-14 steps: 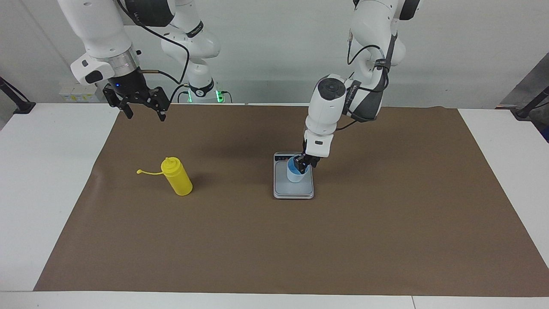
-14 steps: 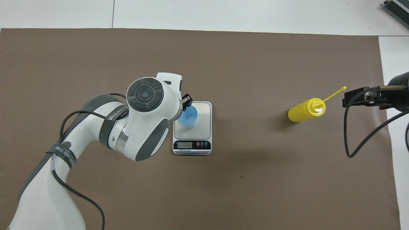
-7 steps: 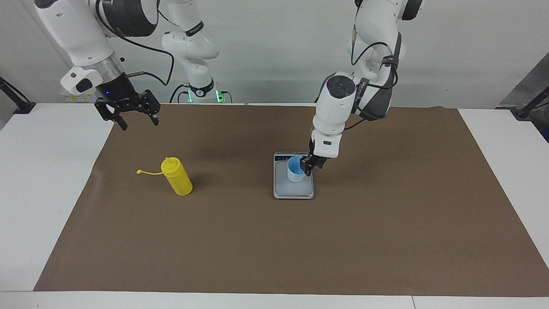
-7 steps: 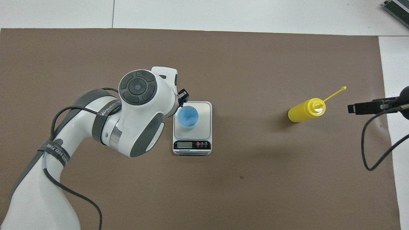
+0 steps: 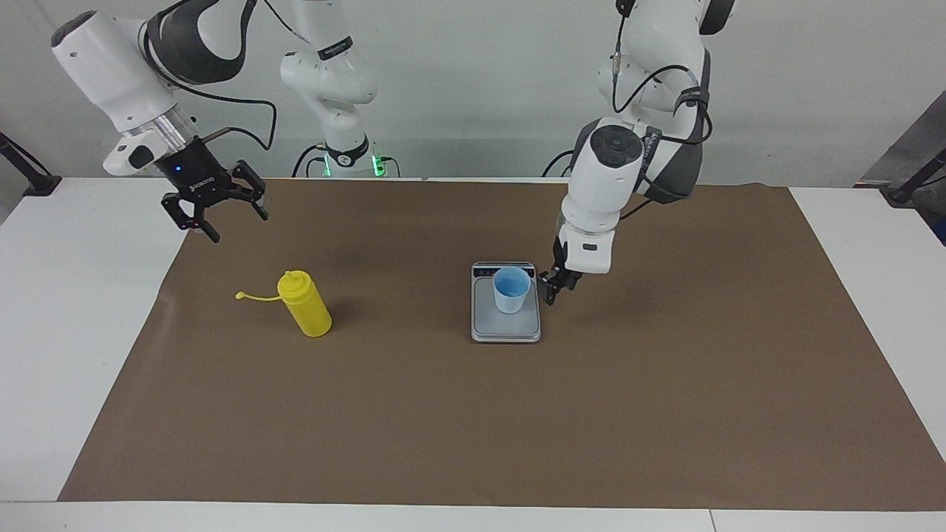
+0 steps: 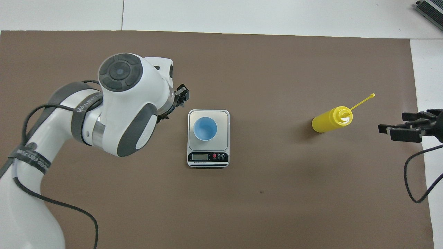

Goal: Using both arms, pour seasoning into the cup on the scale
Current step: 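Release the cup and withdraw the left gripper while the right gripper advances, then reach the right gripper to the yellow bottle and grasp it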

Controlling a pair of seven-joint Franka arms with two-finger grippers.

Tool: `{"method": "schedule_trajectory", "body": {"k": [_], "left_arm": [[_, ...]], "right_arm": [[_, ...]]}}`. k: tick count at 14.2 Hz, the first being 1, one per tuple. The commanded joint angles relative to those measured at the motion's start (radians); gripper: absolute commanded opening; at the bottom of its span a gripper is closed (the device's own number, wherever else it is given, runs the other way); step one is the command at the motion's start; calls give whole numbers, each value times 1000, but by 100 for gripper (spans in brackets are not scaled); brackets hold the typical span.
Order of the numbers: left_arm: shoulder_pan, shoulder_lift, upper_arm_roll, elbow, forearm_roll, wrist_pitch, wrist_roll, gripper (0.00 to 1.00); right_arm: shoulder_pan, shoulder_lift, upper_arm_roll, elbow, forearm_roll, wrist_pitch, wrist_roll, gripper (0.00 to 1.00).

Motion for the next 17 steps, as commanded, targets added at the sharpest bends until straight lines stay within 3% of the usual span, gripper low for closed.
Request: {"method": "schedule_trajectory", "body": {"k": [1, 4, 7, 11, 14, 17], "left_arm": [[87, -6, -9, 84, -47, -167, 149, 59], [182, -8, -9, 154, -49, -297, 285, 60], [306, -40, -4, 171, -49, -368, 498, 59], [449, -96, 8, 173, -40, -419, 779, 60], [486, -152, 11, 167, -35, -422, 899, 61], [480, -188, 11, 153, -32, -443, 899, 67]], "right_arm": [[-57, -27, 4, -88, 132, 39, -196, 100], [-119, 0, 4, -133, 270, 38, -417, 100], [-188, 91, 4, -156, 433, 18, -727, 100], [-194, 106, 4, -197, 530, 5, -856, 100], [-196, 161, 4, -205, 604, -18, -1011, 100], [-193, 195, 5, -205, 619, -16, -1097, 100]]}}
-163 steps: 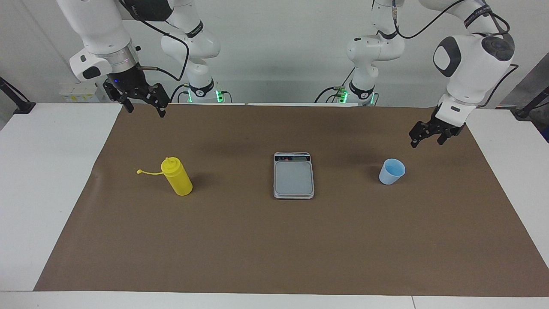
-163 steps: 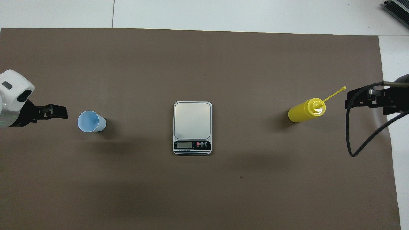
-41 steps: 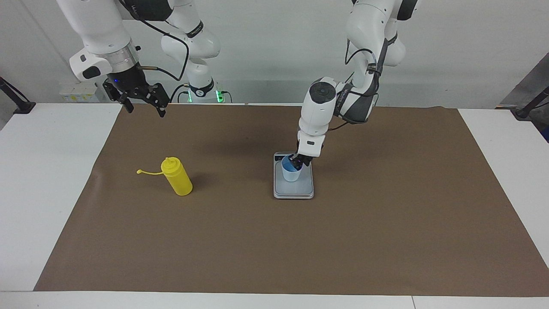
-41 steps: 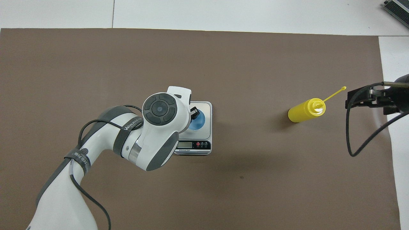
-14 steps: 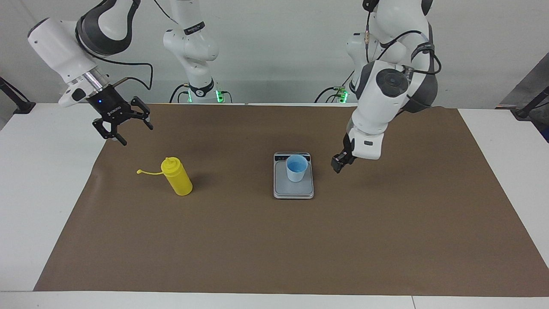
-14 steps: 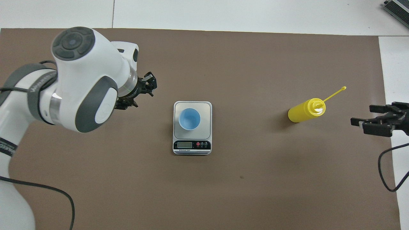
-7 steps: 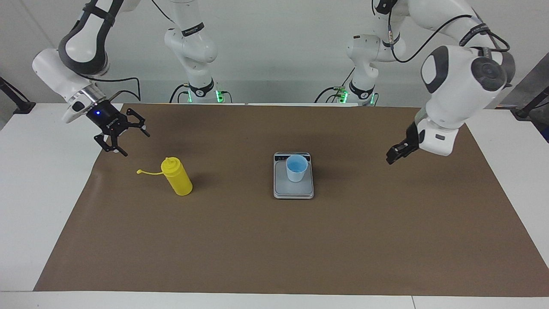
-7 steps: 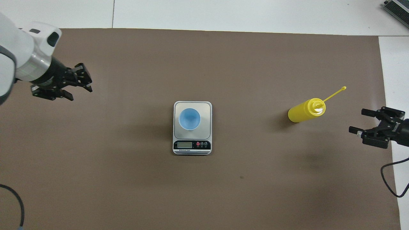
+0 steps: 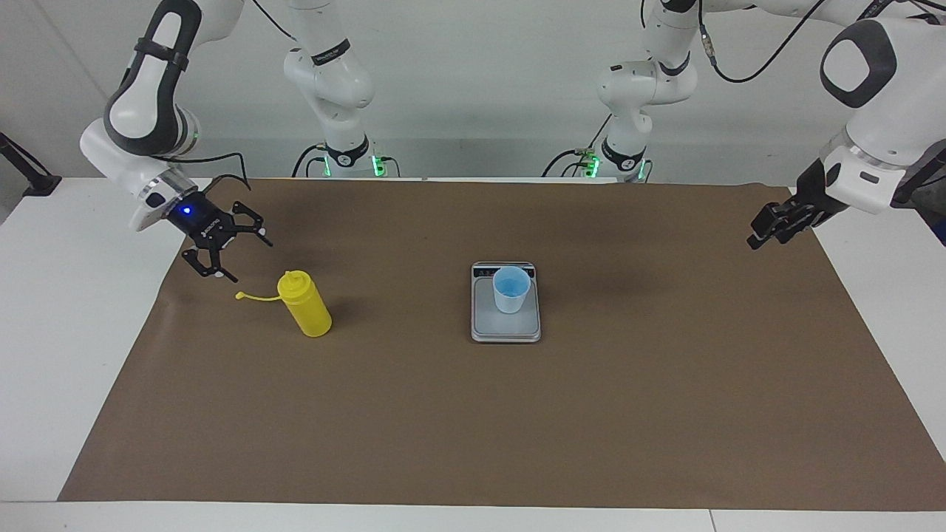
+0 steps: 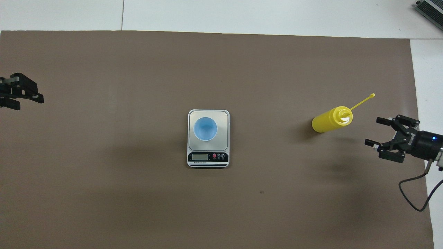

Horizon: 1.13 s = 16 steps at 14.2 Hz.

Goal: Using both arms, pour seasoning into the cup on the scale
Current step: 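Reach the right gripper to the yellow bottle and grasp it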

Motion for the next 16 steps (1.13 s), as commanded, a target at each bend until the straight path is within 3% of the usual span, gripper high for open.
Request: {"method": "schedule_trajectory", "body": {"k": [1, 6, 10, 11, 13, 16], "left_arm": [[-12, -53, -1, -35, 8, -22, 18, 69], [-20, -162, -11, -176, 48, -7, 19, 74], [-53, -217, -12, -268, 49, 41, 18, 75], [-55, -217, -14, -270, 49, 46, 16, 79], [-55, -217, -17, -268, 49, 47, 18, 96], [-86, -217, -17, -268, 49, 46, 15, 100]], "right_arm": [[-5, 27, 4, -3, 45, -12, -100, 100], [3, 94, 6, -3, 140, -28, -221, 100], [3, 197, 7, 3, 240, -106, -344, 100], [3, 227, 6, 2, 277, -123, -400, 100], [23, 234, 7, 5, 292, -121, -428, 100], [40, 247, 7, 10, 359, -118, -430, 100]]}}
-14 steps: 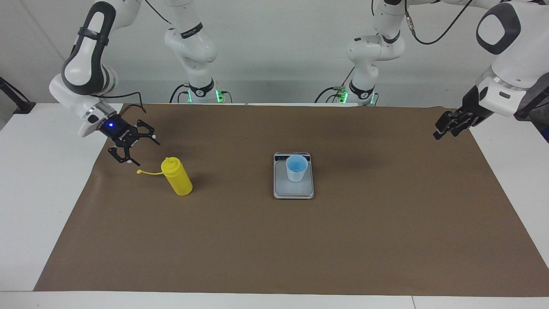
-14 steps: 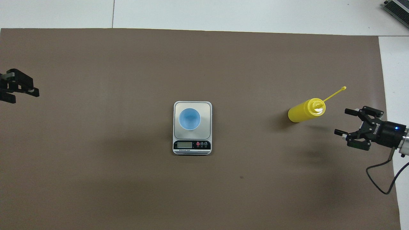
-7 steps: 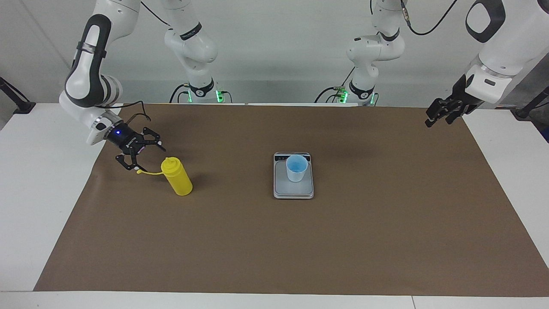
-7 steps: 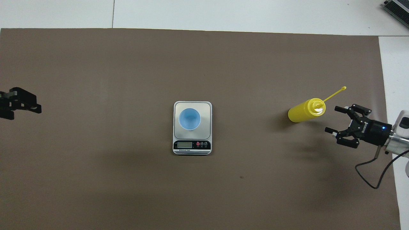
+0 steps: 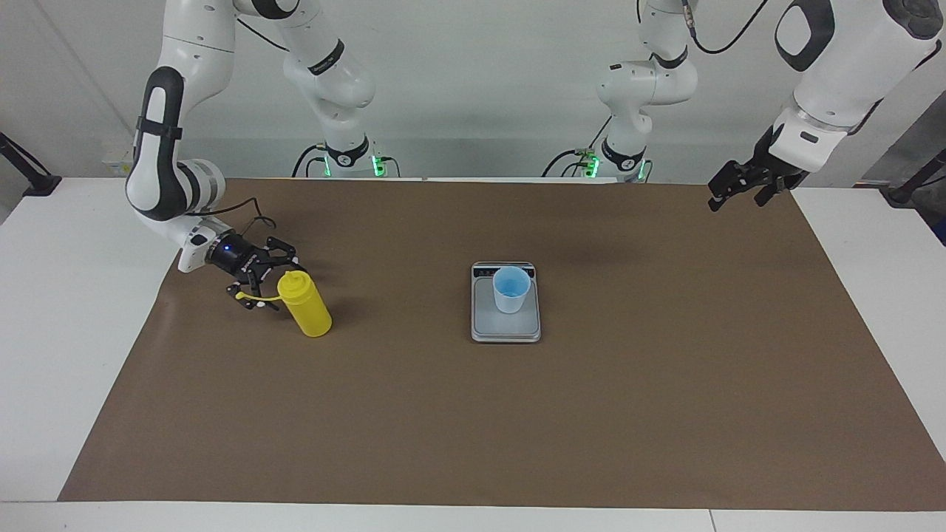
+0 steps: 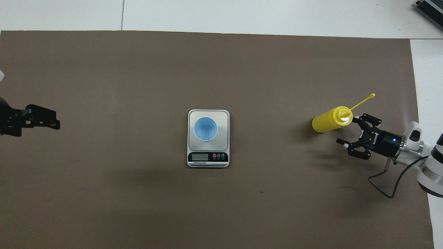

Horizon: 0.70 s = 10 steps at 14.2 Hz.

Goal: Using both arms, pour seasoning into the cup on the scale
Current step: 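Reach the right gripper to the yellow bottle and grasp it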

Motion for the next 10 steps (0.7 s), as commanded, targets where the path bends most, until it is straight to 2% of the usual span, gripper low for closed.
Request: {"method": "schedule_trajectory", "body": {"k": [1, 10], "left_arm": [[-28, -29, 9, -37, 18, 30, 7, 100], [-21, -29, 9, -32, 18, 22, 1, 100]], "right_arm": [[18, 17, 4, 10, 90, -6, -14, 100], [79, 23, 4, 10, 167, 59, -14, 100]]}}
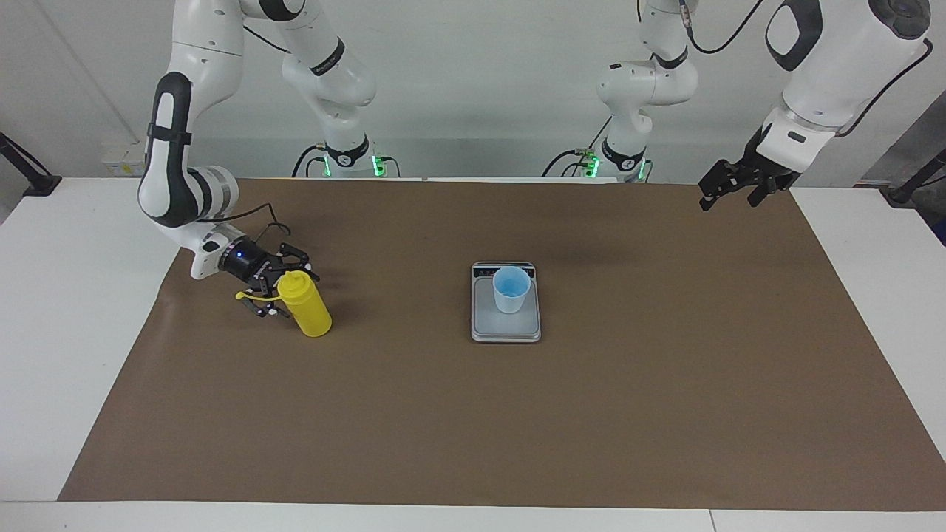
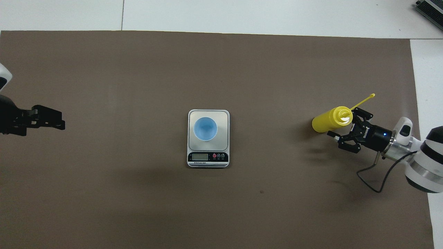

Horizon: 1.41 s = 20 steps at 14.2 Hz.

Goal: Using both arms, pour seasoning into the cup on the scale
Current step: 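Lift the yellow bottle with the right gripper toward the scale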

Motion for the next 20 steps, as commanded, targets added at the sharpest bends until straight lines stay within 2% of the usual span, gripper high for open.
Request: {"method": "schedule_trajectory", "body": {"k": [1, 12, 14, 15, 17, 20], "left_arm": [[-8, -29, 5, -32, 17, 19, 0, 100], [-8, -29, 13, -32, 17, 19, 15, 100], [-9, -29, 13, -33, 17, 17, 52, 100], [-9, -29, 13, -33, 17, 17, 81, 100], [-8, -29, 13, -33, 17, 19, 97, 100], [-8, -29, 11, -32, 16, 10, 91, 100]], "right_arm": [[31, 15, 4, 9, 57, 30, -14, 100], [42, 23, 5, 11, 83, 98, -49, 99], [42, 23, 5, 11, 83, 98, -55, 61], [43, 23, 7, 11, 83, 98, -55, 51], [43, 23, 13, 14, 85, 96, -55, 40], [63, 23, 16, 18, 111, 96, -54, 39]]}}
